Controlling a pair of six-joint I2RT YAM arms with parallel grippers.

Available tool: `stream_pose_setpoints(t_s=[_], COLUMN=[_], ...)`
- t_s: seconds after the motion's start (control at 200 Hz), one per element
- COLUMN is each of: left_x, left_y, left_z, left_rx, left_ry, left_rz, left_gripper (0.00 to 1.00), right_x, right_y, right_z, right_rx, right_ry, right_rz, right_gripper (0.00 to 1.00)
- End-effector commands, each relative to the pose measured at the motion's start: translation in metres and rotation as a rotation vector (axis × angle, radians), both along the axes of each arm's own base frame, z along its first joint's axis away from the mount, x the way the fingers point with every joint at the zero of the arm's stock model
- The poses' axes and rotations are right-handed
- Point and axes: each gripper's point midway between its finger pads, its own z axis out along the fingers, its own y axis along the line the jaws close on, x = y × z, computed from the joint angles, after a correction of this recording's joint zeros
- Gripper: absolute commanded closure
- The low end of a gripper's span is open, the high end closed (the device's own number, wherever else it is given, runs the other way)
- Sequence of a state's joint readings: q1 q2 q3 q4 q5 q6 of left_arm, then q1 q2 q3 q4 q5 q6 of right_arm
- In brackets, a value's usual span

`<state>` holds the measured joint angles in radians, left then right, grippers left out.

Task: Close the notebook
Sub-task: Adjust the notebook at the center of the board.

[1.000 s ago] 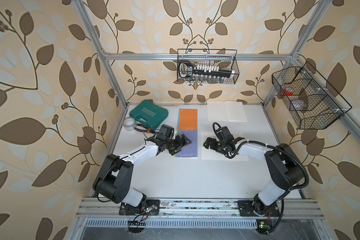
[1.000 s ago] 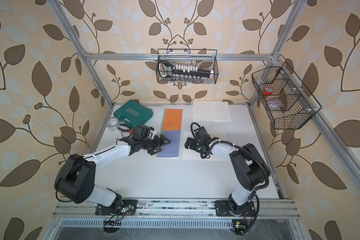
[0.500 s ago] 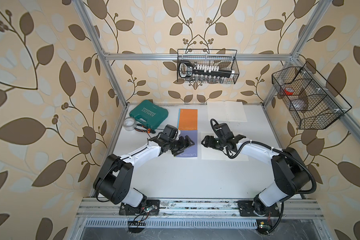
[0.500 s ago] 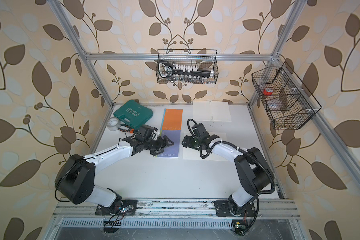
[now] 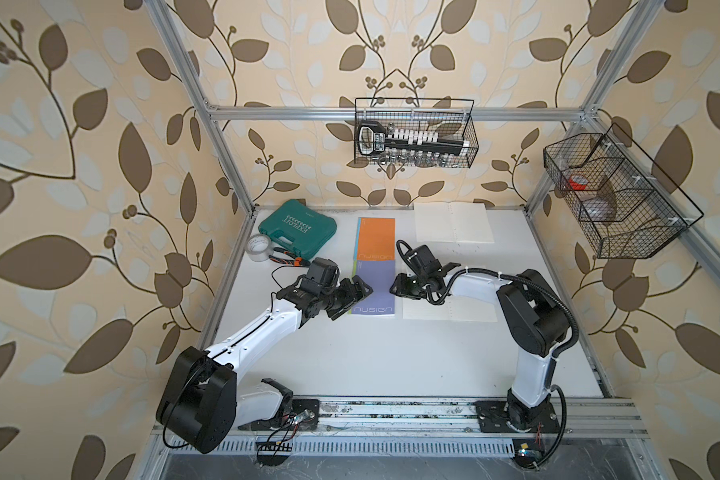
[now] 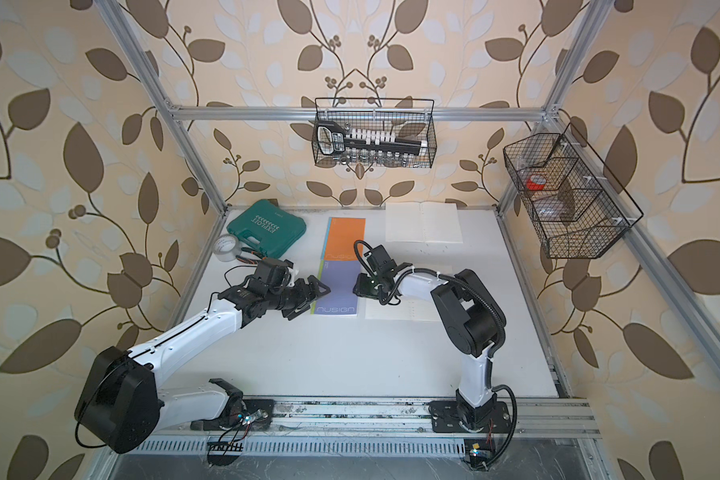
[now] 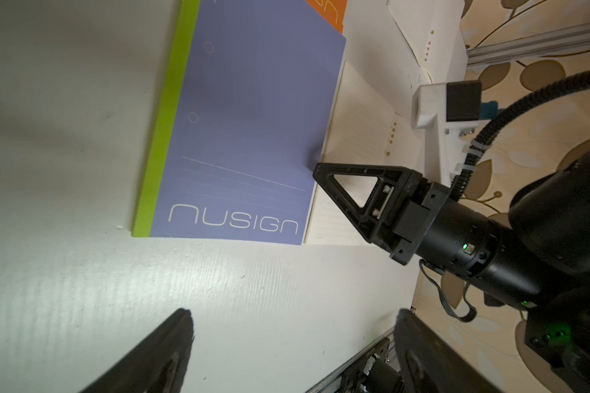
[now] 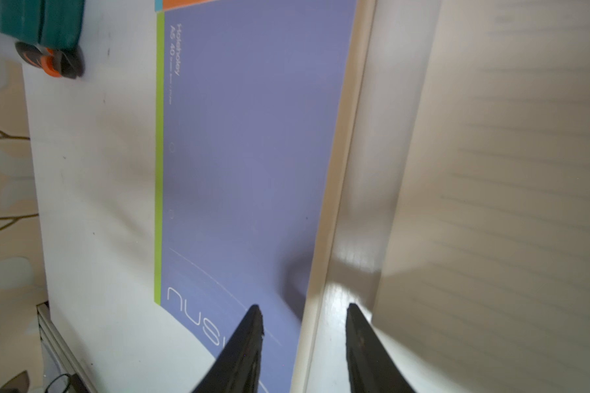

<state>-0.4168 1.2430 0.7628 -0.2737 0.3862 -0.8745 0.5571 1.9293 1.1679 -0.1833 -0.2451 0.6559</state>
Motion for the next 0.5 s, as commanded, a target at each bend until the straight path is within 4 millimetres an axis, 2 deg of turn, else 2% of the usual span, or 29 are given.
stream_pose_setpoints(t_s=[0.0,0.07,0.3,0.495], left_x=[-0.002,-0.001,-0.002,-0.001], left_y=[0.006,0.006,0.007,0.009], left_z=[0.000,-0.002,-0.006,-0.010], left_rx=[0.005,0.002,-0.002,0.001], left_ry=[-0.007,-0.002,0.006,0.016], left_rz=[0.013,0.012,0.013,0.020], left_gripper=[0.07,0.07,0.07,0.07], right_x=[0.002,0.001,0.000,0.004], right_y=[0.007,0.007,0.006,0.020], right_z=[-0.005,-0.011,-0.040,-0.043], right_rx=[0.008,0.000,-0.059,-0.077], right_ry=[0.018,0.027,0.067,0.056], right_rz=[0.012,0.016,0.056,0.090], right_gripper=[0.65,0.68,0.89,0.90])
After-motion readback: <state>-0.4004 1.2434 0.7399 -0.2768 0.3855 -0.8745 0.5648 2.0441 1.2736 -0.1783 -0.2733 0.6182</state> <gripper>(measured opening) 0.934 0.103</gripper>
